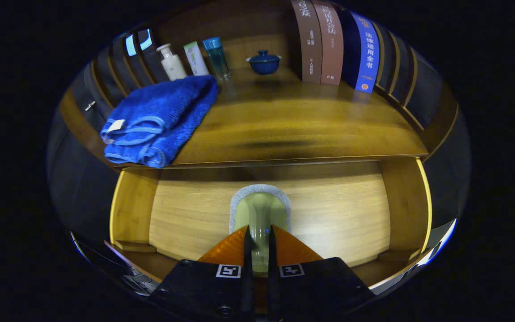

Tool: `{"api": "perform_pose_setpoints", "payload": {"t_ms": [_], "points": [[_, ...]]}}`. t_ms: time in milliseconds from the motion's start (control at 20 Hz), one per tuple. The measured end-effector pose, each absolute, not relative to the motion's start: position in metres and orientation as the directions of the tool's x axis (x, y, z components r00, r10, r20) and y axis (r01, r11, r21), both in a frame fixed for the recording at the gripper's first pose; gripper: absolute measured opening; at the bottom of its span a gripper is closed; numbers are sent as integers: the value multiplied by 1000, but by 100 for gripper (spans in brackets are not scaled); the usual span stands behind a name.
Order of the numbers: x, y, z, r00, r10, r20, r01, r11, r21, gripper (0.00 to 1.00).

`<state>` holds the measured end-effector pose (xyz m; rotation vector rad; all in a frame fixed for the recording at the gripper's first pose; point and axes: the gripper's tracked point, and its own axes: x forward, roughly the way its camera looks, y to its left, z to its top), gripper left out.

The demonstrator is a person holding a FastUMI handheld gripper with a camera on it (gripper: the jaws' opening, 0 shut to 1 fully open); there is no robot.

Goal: Pull open the drawer, take out the items inside it, and place them on the countertop above the cabinet.

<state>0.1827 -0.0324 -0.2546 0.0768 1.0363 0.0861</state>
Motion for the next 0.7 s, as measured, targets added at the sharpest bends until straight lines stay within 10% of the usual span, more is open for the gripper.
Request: {"api": "perform_pose_setpoints", "payload": {"t_ms": [700], "points": [[269,-37,-155,626,110,-772,-60,994,93,16]]}}
